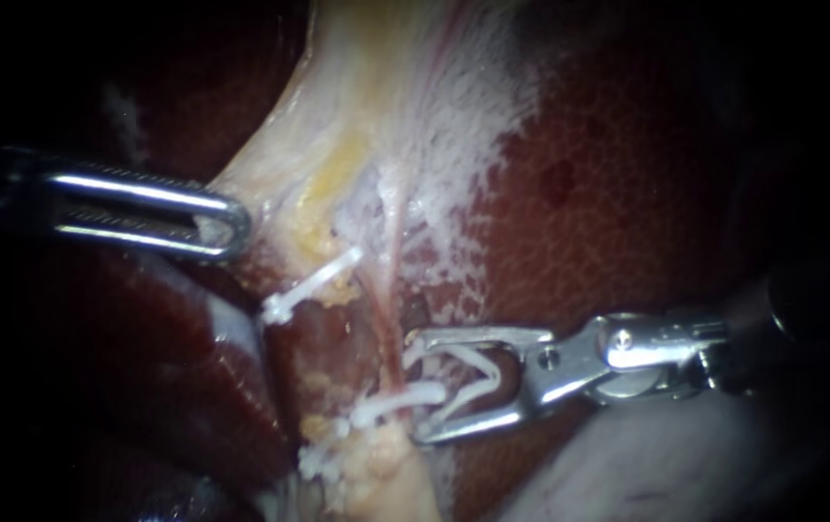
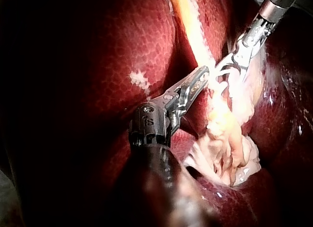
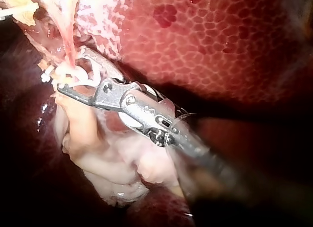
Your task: Clipping second clip right tube
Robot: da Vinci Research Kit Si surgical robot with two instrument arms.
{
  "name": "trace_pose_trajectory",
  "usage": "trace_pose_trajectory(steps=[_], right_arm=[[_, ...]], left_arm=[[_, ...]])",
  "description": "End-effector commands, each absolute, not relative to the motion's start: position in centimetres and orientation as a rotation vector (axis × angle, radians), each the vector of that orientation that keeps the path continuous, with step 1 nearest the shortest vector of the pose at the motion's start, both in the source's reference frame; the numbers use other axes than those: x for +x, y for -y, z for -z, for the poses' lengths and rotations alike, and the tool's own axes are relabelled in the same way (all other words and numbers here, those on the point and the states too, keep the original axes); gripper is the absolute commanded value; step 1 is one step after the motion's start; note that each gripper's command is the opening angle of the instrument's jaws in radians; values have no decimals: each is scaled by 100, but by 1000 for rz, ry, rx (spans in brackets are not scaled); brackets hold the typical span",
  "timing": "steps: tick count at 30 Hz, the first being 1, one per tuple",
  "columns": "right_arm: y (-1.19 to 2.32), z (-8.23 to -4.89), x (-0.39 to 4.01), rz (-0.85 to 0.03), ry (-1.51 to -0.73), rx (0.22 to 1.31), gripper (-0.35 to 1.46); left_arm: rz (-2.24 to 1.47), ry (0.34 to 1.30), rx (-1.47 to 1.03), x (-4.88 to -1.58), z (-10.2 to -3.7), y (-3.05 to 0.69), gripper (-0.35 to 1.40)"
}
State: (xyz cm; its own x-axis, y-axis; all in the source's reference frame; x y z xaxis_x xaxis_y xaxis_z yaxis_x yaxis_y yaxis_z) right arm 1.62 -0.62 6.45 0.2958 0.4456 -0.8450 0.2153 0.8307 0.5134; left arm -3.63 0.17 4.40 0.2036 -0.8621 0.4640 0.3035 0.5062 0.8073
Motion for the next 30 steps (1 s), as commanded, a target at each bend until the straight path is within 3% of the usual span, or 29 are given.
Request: trace_pose_trajectory(steps=[1, 21, 30], right_arm=[[62, -645, 164, -165, -1283, 614, 60], [73, -632, 193, -141, -1273, 722, 55], [72, -634, 183, -201, -1248, 773, 32]], left_arm=[[894, 1070, 637, -363, -440, -17, -20], [894, 1070, 636, -365, -442, -16, -20], [894, 1070, 635, -365, -444, -16, -20]])
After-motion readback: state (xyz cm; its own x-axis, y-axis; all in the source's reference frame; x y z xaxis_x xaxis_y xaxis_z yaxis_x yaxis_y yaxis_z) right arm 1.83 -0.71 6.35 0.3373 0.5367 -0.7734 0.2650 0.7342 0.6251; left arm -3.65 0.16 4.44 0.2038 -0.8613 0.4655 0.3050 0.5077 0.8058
